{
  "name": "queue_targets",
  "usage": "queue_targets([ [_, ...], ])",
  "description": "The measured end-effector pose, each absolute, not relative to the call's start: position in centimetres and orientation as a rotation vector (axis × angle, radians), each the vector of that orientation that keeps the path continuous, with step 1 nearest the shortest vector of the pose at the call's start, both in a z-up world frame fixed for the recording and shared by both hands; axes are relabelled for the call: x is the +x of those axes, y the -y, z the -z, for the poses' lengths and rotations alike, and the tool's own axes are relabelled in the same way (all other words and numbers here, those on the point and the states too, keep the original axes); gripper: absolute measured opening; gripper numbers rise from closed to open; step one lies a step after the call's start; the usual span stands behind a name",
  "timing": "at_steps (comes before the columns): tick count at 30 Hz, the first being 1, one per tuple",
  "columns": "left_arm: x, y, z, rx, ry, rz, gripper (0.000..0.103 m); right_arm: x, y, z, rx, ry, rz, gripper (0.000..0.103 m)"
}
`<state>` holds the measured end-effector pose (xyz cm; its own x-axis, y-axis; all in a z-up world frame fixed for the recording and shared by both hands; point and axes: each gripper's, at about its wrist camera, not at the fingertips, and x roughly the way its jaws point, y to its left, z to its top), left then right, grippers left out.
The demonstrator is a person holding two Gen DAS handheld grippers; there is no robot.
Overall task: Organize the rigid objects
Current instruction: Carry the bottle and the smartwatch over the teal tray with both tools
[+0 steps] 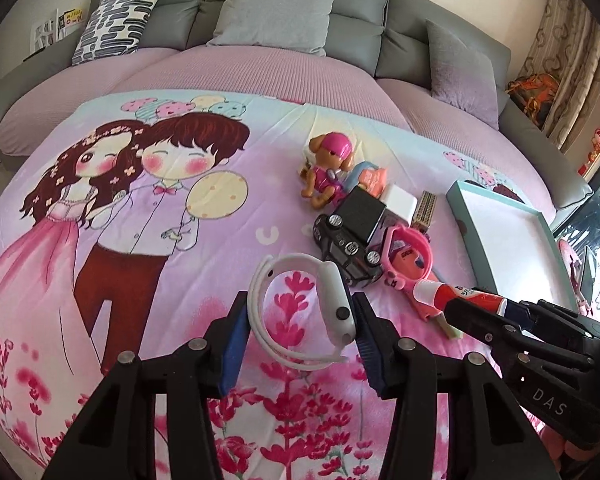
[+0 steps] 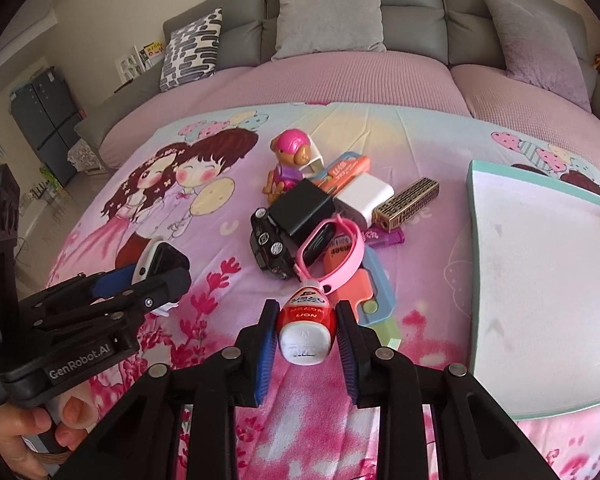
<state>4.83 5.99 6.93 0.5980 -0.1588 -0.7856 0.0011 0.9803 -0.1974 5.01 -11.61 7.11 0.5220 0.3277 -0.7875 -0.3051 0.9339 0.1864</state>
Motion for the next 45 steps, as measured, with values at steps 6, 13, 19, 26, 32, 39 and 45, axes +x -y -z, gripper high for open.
queue_targets([
  [6, 6.5, -4.3, -9.4, -0.193, -0.882, 0.113, 0.051, 5.5, 14.0, -9.5, 0.085, -0.872, -0.341, 0.031],
  [13, 9.3, 0.1, -12.6, -0.151, -0.821, 0.175, 0.052, 7.3, 19.3, -13.0, 0.17, -0.744, -0.172, 0.031],
  [19, 11.4, 4.8, -12.5, -0.157, -0.822, 0.237, 0.052, 8.6, 24.4, -13.5, 0.239, -0.684, -0.005, 0.031],
  [26, 13.0, 10.4, -10.8, -0.104, -0.855, 0.27, 0.052, 8.9, 29.1, -11.5, 0.252, -0.684, 0.147, 0.031],
  [32, 14.0, 14.0, -9.9, -0.034, -0.882, 0.286, 0.052, 8.8, 32.7, -10.2, 0.269, -0.69, 0.229, 0.031],
  [39, 14.8, 17.8, -8.7, 0.029, -0.916, 0.308, 0.052, 8.5, 36.2, -8.7, 0.355, -0.712, 0.285, 0.031],
  [45, 15.2, 20.5, -7.5, 0.07, -0.939, 0.306, 0.052, 8.0, 38.2, -7.9, 0.399, -0.717, 0.318, 0.031],
])
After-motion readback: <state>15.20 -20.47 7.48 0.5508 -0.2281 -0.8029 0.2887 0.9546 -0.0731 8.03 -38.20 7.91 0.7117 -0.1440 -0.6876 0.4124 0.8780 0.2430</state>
